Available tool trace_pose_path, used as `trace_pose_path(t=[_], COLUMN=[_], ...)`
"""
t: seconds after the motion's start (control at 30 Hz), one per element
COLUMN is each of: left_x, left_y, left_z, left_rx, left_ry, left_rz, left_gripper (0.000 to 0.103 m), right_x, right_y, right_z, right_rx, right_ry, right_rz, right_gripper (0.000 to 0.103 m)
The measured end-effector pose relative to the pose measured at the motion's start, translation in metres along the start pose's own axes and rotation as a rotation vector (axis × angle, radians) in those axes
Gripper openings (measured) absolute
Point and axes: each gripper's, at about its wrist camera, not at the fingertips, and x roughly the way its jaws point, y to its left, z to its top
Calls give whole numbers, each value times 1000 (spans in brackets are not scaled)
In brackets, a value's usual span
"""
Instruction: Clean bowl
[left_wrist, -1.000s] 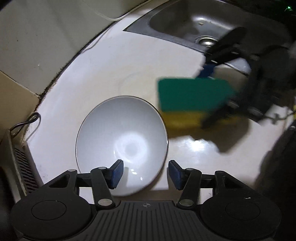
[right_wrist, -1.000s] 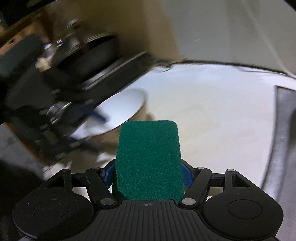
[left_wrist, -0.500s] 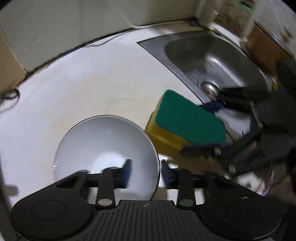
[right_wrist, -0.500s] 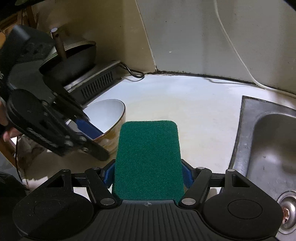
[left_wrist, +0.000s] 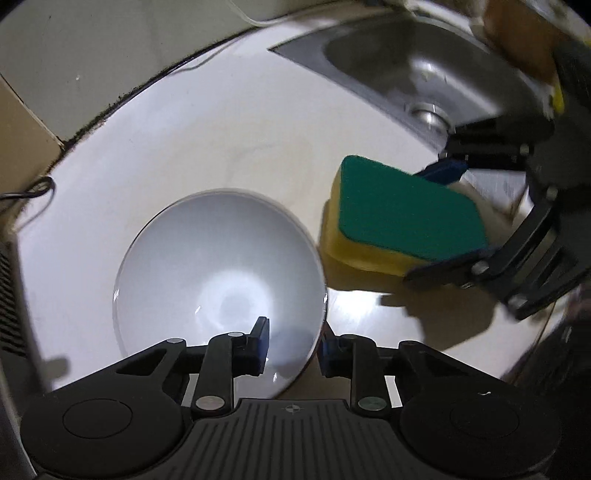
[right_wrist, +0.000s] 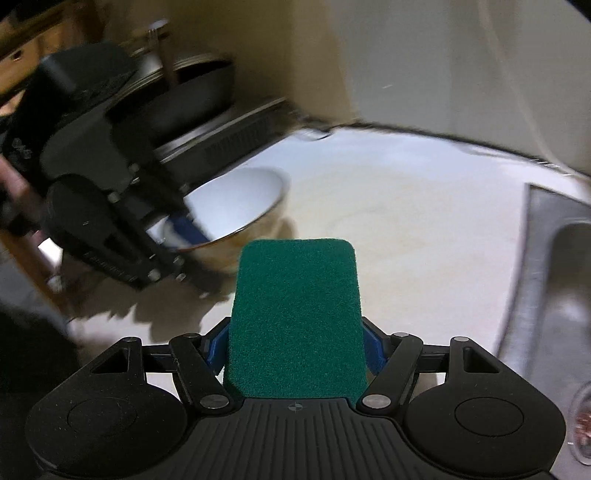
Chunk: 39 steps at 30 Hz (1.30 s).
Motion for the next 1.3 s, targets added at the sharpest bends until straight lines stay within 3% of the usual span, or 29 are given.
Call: trace_pose_path(t=[0.17, 0.3, 0.33, 0.37, 0.57, 0.6, 0.67, 0.73, 0.8, 0.87, 1.1, 1.2, 1.3], left_x=[-5, -30, -34, -38, -11, -3, 5, 13, 18, 20, 10, 9, 5], left_y=[4, -5, -5, -5, -23, -26, -26, -24, -23, -25, -14, -12, -15], left_z=[19, 9, 3, -5, -39, -42, -45, -41, -37, -32, -7, -3, -1], left_rx=[-130, 21, 79, 157, 686, 760, 817, 811, 798, 767, 509, 468, 445], left_ry=[-30, -49, -60, -76, -92, -87, -34, 22, 47, 52, 33, 25, -3], left_rz=[-78, -62, -31, 13, 287, 320, 331, 307, 272, 243, 50, 24, 35], left_gripper=[37, 72, 81, 84, 85, 81, 62, 33, 27, 27, 21, 21, 21], right_x=[-8, -15, -15, -15, -7, -7, -8, -7, -4, -1, -13, -17, -15], right_y=[-9, -7, -6, -4, 26, 32, 43, 53, 58, 53, 53, 53, 46], right_z=[-5, -7, -8, -8, -19, -21, -26, -27, -27, -24, -25, -25, -16], right_rx=[38, 62, 71, 80, 30, 18, -2, -28, -39, 24, 14, 6, 2], right_ry=[-25, -44, -42, -41, -27, -35, -52, -71, -98, -148, -143, -140, -154], right_rz=[-51, -40, -25, -10, 54, 65, 83, 65, 23, -26, 32, 47, -23], right_gripper=[70, 70, 70, 70, 70, 70, 70, 70, 70, 70, 69, 70, 70])
